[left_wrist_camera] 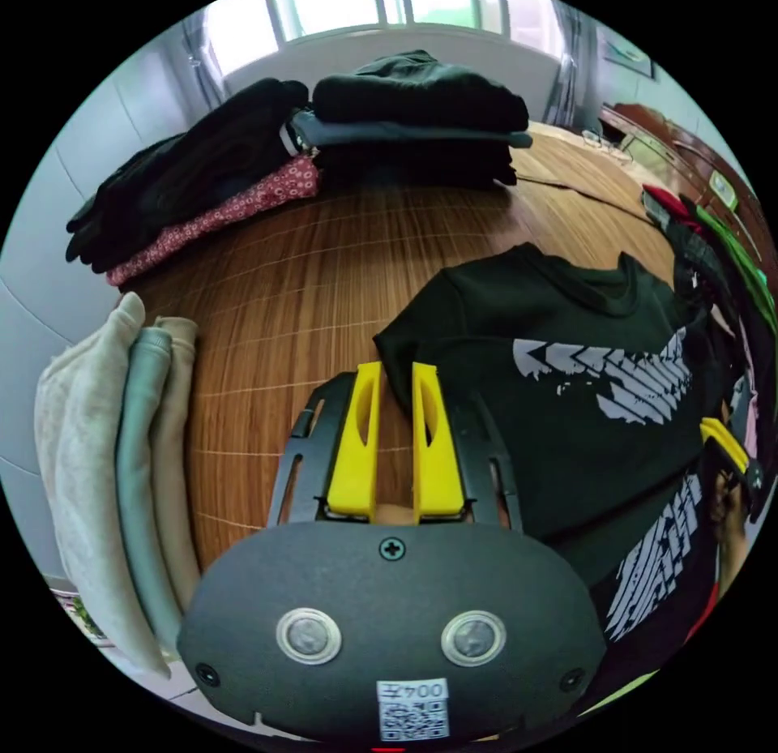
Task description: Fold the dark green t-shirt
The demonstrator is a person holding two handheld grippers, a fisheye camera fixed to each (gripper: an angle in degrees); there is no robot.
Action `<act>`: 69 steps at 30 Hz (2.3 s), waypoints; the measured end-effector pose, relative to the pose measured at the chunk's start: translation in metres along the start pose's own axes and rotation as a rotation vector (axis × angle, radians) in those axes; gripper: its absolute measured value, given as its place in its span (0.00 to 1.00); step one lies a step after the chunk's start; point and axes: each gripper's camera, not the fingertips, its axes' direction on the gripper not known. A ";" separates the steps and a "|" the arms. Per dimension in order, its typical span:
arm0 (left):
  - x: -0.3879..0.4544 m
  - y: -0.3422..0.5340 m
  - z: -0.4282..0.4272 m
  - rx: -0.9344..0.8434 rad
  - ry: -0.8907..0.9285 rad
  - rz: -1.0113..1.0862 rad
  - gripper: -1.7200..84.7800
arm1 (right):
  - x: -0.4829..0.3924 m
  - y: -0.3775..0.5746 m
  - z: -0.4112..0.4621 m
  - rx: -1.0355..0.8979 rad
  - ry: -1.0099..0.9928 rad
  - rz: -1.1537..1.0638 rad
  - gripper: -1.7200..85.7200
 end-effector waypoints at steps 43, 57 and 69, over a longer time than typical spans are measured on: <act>0.351 0.151 -0.140 0.210 -0.338 0.473 0.02 | 0.205 -0.166 0.033 -0.213 -0.355 0.238 0.05; 0.353 0.182 -0.134 0.186 -0.261 0.453 0.02 | 0.165 -0.145 -0.078 -0.033 -0.135 -0.106 0.06; 0.312 0.220 -0.141 0.226 -0.211 0.318 0.03 | 0.086 0.054 -0.246 0.165 -0.003 -0.146 0.01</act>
